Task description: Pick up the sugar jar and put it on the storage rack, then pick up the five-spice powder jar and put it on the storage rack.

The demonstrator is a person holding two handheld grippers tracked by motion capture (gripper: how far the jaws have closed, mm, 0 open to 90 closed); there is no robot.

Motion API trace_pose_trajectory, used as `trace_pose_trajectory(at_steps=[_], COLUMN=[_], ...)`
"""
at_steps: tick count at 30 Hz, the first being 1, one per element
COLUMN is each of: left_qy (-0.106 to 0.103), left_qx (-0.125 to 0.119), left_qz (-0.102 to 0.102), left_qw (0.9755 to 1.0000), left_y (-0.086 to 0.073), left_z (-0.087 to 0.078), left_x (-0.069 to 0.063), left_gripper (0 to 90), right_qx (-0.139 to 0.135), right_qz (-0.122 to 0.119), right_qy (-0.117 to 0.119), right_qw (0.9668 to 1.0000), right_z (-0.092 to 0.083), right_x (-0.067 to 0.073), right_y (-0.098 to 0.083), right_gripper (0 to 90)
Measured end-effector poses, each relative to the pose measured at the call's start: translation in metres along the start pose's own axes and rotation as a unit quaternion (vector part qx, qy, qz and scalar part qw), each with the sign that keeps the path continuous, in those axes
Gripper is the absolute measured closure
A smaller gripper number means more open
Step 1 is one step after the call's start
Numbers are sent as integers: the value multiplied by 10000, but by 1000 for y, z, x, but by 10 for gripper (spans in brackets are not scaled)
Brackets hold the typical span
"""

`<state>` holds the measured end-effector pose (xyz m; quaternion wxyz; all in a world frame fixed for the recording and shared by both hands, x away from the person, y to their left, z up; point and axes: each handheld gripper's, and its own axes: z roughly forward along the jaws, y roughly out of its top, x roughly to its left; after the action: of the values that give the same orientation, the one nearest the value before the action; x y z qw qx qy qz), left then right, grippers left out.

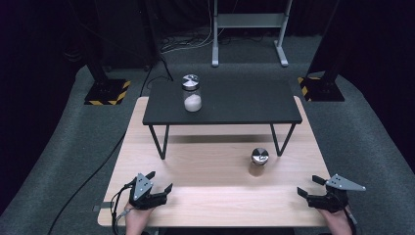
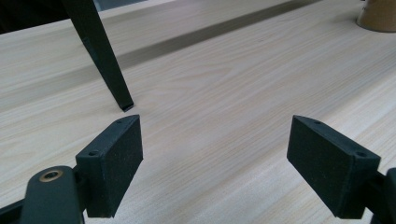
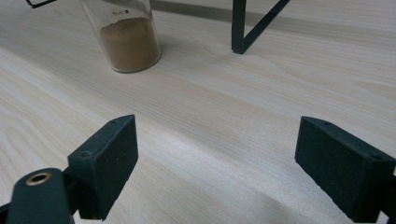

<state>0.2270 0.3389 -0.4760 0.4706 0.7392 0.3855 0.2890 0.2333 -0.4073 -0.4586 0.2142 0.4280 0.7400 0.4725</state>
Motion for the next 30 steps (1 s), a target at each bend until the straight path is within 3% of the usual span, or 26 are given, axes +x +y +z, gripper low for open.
trace_pose_trajectory(at_steps=[30], left_qy=[-21], left_qx=[52], left_qz=[31], left_qw=[10000], left_y=[2], left_z=[1], left_x=[0], left_gripper=[176], right_qx=[-10], right_qz=[-5], right_qy=[-12], right_qw=[10000], right_z=[0], right_x=[1], right_y=[0], right_gripper=[118])
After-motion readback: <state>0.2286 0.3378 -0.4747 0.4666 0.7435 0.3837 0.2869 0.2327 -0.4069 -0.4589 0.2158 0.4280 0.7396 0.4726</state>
